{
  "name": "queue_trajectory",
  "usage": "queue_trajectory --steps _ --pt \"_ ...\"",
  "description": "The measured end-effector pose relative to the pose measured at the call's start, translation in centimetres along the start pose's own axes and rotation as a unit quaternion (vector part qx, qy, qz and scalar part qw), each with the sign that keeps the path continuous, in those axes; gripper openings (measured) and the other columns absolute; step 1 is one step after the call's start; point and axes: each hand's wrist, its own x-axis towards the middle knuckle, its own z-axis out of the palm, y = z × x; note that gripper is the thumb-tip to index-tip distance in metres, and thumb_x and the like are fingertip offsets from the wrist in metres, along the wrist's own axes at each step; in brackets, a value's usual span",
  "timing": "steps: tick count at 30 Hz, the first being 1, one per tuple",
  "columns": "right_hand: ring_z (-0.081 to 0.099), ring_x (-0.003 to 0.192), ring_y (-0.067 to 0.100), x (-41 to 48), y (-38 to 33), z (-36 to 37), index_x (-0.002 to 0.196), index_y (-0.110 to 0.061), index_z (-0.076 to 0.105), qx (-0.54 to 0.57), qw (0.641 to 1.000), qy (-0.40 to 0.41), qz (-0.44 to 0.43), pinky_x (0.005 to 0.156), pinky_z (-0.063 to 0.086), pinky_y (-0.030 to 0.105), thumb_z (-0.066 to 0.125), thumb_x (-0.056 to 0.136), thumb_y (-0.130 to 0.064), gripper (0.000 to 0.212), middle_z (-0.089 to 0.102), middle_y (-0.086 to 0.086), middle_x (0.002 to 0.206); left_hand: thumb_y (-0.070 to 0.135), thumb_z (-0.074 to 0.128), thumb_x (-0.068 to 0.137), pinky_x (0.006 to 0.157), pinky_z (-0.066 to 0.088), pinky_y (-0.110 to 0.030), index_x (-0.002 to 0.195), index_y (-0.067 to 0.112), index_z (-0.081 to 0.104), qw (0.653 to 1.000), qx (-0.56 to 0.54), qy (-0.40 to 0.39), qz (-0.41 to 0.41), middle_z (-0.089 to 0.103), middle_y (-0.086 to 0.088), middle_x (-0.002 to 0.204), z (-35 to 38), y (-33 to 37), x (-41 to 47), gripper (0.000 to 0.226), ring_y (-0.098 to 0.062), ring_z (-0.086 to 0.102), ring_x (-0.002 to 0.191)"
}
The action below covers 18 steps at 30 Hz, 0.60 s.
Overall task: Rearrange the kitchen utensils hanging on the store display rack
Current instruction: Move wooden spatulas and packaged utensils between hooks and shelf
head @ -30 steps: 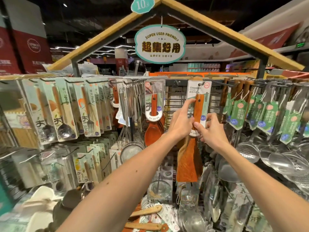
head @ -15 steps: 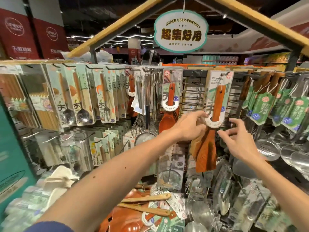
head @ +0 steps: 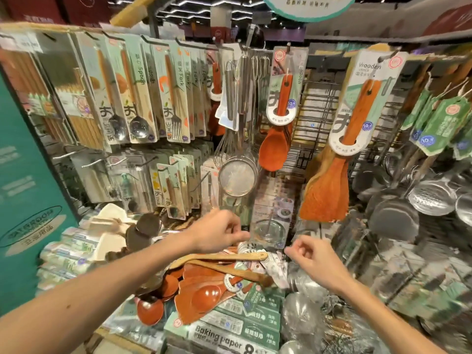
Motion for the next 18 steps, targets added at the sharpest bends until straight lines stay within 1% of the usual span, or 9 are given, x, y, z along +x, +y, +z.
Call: queue_trajectory --steps 2,5,7,9,11,13,15,16,18 --pt "0.046 0.054 -0.001 0.5 0.0 4.7 0.077 -0.021 0.061 0.011 0.998 -0.057 0.017 0.055 0.037 0.016 0.065 0.093 -0.032 0.02 0.055 -0.009 0.063 0.05 0.059 0.094 0.059 0.039 -0.031 0.067 0.028 0.052 0.999 0.022 -0.016 -0.036 0.054 0.006 0.065 1.8 -3.8 -1.8 0.036 -0.011 0.049 0.059" --pt "0.044 0.059 0.0 1.6 -0.5 11.0 0.08 -0.019 0.06 0.029 0.992 -0.114 0.039 0.056 0.037 0.016 0.062 0.095 -0.027 0.017 0.053 -0.01 0.067 0.049 0.058 0.093 0.071 0.049 -0.031 0.082 0.026 0.063 0.996 0.044 -0.02 -0.079 0.066 0.009 0.082 4.1 -9.7 -4.1 0.026 -0.011 0.062 0.079" --pt "0.045 0.062 -0.001 2.4 -0.8 14.8 0.08 -0.025 0.058 0.02 0.99 -0.128 0.062 0.059 0.039 0.015 0.062 0.096 -0.023 0.016 0.053 -0.009 0.072 0.043 0.058 0.091 0.077 0.045 -0.03 0.083 0.025 0.063 0.994 0.024 -0.024 -0.105 0.065 0.009 0.081 5.3 -13.8 -5.1 0.02 -0.014 0.061 0.082" --pt "0.047 0.065 -0.001 3.4 -1.0 18.4 0.079 -0.025 0.06 0.029 0.987 -0.12 0.104 0.062 0.042 0.02 0.065 0.093 -0.021 0.015 0.056 -0.006 0.075 0.041 0.062 0.088 0.082 0.04 -0.03 0.075 0.032 0.053 0.989 0.0 -0.038 -0.143 0.059 0.011 0.081 6.1 -18.2 -5.8 0.018 -0.014 0.058 0.088" --pt "0.051 0.07 0.002 4.3 -1.3 21.3 0.082 -0.022 0.06 0.043 0.981 -0.125 0.142 0.069 0.048 0.025 0.067 0.092 -0.021 0.012 0.061 -0.004 0.081 0.045 0.062 0.081 0.079 0.041 -0.028 0.076 0.037 0.05 0.984 -0.035 -0.027 -0.174 0.061 0.003 0.096 7.0 -22.2 -6.1 0.015 -0.018 0.061 0.096" --pt "0.055 0.072 0.005 4.8 -1.3 23.6 0.084 -0.02 0.058 0.052 0.975 -0.12 0.177 0.072 0.05 0.026 0.068 0.091 -0.023 0.013 0.064 0.0 0.085 0.031 0.066 0.084 0.072 0.039 -0.026 0.081 0.037 0.05 0.981 -0.055 -0.021 -0.184 0.058 0.005 0.091 7.4 -24.6 -6.3 0.017 -0.02 0.061 0.091" --pt "0.056 0.068 0.007 5.0 -1.0 25.9 0.087 -0.017 0.058 0.073 0.967 -0.089 0.227 0.065 0.046 0.021 0.071 0.09 -0.023 0.014 0.063 0.001 0.081 0.018 0.068 0.087 0.071 0.036 -0.024 0.095 0.027 0.055 0.978 -0.068 -0.031 -0.194 0.053 0.012 0.08 8.1 -26.4 -6.6 0.018 -0.018 0.056 0.088" --pt "0.055 0.065 0.008 4.9 -0.8 26.8 0.088 -0.014 0.058 0.086 0.96 -0.071 0.256 0.063 0.044 0.02 0.072 0.089 -0.023 0.017 0.062 -0.001 0.077 0.015 0.068 0.086 0.074 0.038 -0.024 0.106 0.02 0.059 0.977 -0.071 -0.032 -0.201 0.056 0.009 0.082 8.3 -27.1 -6.8 0.023 -0.018 0.057 0.09" --pt "0.053 0.06 0.009 4.6 -0.6 28.5 0.078 -0.015 0.056 0.098 0.941 -0.041 0.322 0.065 0.044 0.026 0.074 0.087 -0.02 0.021 0.057 -0.004 0.067 0.017 0.07 0.085 0.086 0.045 -0.029 0.123 0.01 0.057 0.974 -0.065 -0.03 -0.213 0.066 -0.004 0.102 9.1 -28.2 -7.0 0.04 -0.024 0.061 0.102"
